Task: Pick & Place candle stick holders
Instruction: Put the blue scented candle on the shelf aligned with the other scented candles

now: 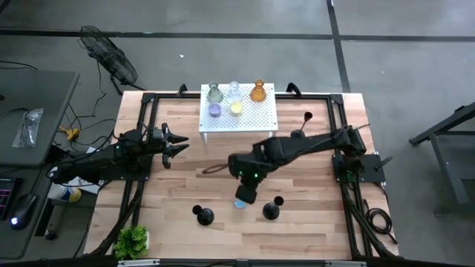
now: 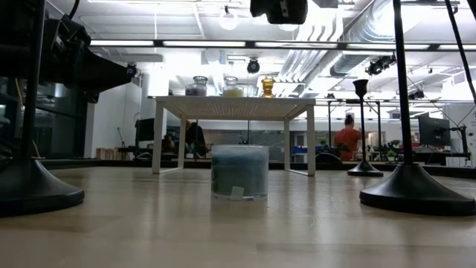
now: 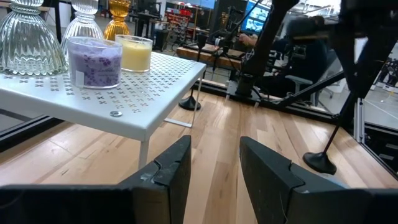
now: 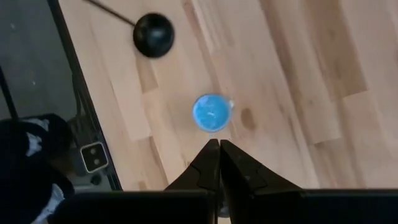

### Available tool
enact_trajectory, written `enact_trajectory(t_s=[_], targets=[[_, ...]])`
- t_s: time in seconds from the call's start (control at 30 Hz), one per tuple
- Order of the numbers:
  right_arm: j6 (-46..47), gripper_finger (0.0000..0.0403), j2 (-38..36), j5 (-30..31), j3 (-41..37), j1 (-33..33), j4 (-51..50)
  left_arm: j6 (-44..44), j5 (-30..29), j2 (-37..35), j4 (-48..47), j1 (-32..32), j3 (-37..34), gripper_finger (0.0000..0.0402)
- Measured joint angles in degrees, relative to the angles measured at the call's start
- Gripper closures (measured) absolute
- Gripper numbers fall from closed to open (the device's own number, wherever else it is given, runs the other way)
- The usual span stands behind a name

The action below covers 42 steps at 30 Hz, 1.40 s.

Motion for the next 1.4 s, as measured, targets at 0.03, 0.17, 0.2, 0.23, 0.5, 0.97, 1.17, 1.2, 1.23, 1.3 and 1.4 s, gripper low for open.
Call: enact_trajectory(t_s=[0.03,0.17,0.2,0.23,0.5,0.97,1.17,1.2,1.23,1.3,1.4], targets=[[-0.05,0.0399,0.45,-0.05,0.0,0.5,0.05,0.01,0.01,0.0,0.01,0.01,0.0,0.0268],[0.6,0.0399,2.01,0.35,0.0,2.07,0.32,0.01,0.01,-0.02,0.01,0.01,0.0,0.0268],[1.31,0.0398,2.04,0.64,0.0,2.39,0.3,0.0,0.0,-0.01,0.01,0.01,0.0,0.0268],[2.19,0.0398,2.03,1.37,0.0,2.71,0.31,0.0,-0.01,-0.02,0.0,0.0,0.0,0.0268],[13.22,0.0326,2.4,5.77,-0.31,4.17,-0.22,0.01,0.0,-0.02,0.0,-0.01,0.0,0.0268],[40.31,0.016,7.28,3.29,-8.71,4.07,9.28,0.0,0.01,0.0,0.01,-0.01,0.0,0.0268],[44.7,0.013,9.2,4.46,-8.75,3.72,10.09,0.01,0.01,0.0,0.0,0.0,0.0,0.0268],[45.12,0.0125,9.35,4.5,-8.74,3.7,10.47,0.0,0.01,0.0,0.01,0.0,0.0,0.0268],[45.35,0.0121,9.45,4.49,-8.74,3.68,10.47,0.01,0.01,0.0,-0.01,0.01,0.0,0.0268],[45.86,0.0112,10.11,4.86,-8.68,3.72,10.71,0.0,0.01,0.0,0.01,0.0,0.0,0.0268],[46.97,0.0102,10.8,4.95,-8.7,3.72,11.22,0.0,-0.01,-0.01,-0.01,0.01,0.0,0.0268]])
